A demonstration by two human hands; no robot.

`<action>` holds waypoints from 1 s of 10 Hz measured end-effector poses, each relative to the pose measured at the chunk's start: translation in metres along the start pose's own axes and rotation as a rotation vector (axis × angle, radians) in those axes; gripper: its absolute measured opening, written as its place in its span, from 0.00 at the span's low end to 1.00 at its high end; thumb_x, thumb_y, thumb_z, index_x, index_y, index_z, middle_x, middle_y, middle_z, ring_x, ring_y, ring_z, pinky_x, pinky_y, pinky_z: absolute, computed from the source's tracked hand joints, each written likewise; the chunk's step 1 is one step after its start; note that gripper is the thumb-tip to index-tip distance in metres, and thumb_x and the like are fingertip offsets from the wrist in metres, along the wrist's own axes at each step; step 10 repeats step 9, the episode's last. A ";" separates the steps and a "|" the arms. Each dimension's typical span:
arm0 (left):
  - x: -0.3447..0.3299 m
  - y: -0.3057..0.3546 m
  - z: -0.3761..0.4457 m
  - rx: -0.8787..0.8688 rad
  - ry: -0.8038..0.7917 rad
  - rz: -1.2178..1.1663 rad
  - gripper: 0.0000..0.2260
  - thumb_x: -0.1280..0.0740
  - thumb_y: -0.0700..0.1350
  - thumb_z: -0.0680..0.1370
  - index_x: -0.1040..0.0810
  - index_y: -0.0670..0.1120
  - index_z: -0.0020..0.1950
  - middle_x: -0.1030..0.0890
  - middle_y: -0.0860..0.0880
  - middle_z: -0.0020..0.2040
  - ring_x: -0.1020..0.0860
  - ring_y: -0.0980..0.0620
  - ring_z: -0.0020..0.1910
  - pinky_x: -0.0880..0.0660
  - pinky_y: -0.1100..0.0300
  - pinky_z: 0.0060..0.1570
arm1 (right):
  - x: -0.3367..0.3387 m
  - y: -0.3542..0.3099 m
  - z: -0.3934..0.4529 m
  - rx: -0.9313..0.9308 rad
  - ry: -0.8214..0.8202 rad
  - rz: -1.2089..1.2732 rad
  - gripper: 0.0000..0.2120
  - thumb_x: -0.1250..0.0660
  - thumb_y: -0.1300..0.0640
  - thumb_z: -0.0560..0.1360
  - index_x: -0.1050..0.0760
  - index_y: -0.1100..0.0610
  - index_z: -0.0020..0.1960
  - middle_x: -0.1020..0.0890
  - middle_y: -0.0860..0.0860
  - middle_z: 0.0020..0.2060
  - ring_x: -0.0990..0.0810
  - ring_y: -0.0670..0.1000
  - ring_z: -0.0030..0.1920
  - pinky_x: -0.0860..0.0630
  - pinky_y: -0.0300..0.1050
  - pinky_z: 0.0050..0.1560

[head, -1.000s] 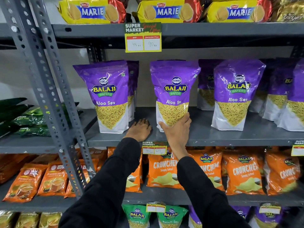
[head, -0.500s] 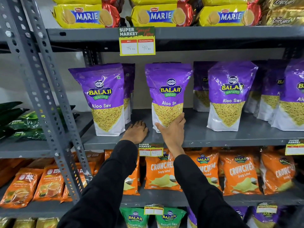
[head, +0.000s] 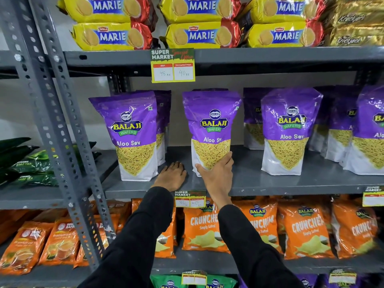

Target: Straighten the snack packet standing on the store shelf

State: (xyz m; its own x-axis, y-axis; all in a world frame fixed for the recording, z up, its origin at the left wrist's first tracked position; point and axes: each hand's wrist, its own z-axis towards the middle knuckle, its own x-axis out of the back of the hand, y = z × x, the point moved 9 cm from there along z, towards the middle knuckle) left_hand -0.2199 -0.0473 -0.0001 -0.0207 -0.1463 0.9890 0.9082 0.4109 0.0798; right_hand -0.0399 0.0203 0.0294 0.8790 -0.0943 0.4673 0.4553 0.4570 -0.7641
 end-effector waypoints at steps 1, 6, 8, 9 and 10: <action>0.002 0.000 -0.001 -0.002 0.006 0.003 0.25 0.52 0.51 0.87 0.41 0.41 0.82 0.40 0.43 0.83 0.42 0.44 0.83 0.44 0.45 0.81 | 0.001 -0.001 -0.002 -0.010 0.017 -0.020 0.62 0.24 0.34 0.66 0.54 0.63 0.82 0.35 0.59 0.75 0.25 0.61 0.69 0.23 0.55 0.64; 0.007 0.010 -0.009 -0.034 -0.026 0.103 0.24 0.52 0.49 0.87 0.39 0.38 0.80 0.37 0.41 0.81 0.39 0.43 0.81 0.40 0.44 0.79 | 0.002 0.001 -0.002 -0.030 0.047 -0.025 0.63 0.24 0.34 0.66 0.56 0.64 0.82 0.36 0.59 0.77 0.27 0.60 0.71 0.27 0.53 0.68; 0.005 0.008 -0.008 -0.035 -0.029 0.103 0.25 0.52 0.50 0.87 0.40 0.39 0.81 0.39 0.41 0.82 0.42 0.43 0.82 0.41 0.44 0.80 | 0.003 -0.002 -0.001 0.003 0.008 0.039 0.66 0.23 0.33 0.66 0.60 0.64 0.82 0.41 0.61 0.79 0.31 0.61 0.75 0.29 0.54 0.71; 0.011 0.010 -0.008 0.000 0.038 0.040 0.28 0.53 0.51 0.87 0.49 0.39 0.84 0.49 0.41 0.85 0.50 0.44 0.85 0.48 0.47 0.83 | 0.015 -0.001 -0.011 0.077 0.041 0.142 0.63 0.25 0.34 0.68 0.63 0.56 0.83 0.50 0.54 0.83 0.40 0.58 0.80 0.32 0.54 0.75; 0.011 0.010 -0.008 0.000 0.038 0.040 0.28 0.53 0.51 0.87 0.49 0.39 0.84 0.49 0.41 0.85 0.50 0.44 0.85 0.48 0.47 0.83 | 0.015 -0.001 -0.011 0.077 0.041 0.142 0.63 0.25 0.34 0.68 0.63 0.56 0.83 0.50 0.54 0.83 0.40 0.58 0.80 0.32 0.54 0.75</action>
